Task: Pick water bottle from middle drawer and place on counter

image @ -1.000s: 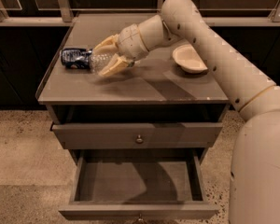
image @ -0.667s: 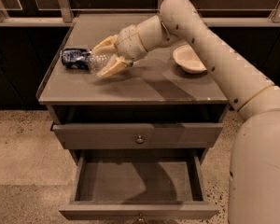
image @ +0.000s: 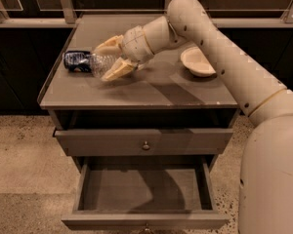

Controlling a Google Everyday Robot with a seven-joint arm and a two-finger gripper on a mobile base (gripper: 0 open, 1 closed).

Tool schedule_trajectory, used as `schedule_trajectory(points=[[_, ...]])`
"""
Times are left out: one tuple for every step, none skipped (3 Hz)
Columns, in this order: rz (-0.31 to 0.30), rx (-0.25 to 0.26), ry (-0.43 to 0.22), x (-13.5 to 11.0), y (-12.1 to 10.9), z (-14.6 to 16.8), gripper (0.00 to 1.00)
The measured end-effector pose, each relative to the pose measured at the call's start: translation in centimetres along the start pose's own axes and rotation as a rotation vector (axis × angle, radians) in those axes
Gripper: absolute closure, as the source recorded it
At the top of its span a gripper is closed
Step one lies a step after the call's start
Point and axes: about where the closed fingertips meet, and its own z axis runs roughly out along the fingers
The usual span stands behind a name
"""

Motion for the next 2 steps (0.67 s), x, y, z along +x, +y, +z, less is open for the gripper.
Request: schedule_trajectory(points=[[0.000, 0.000, 0.000, 0.00, 0.00, 0.01, 0.00], [0.000, 0.000, 0.000, 0.00, 0.00, 0.01, 0.00]])
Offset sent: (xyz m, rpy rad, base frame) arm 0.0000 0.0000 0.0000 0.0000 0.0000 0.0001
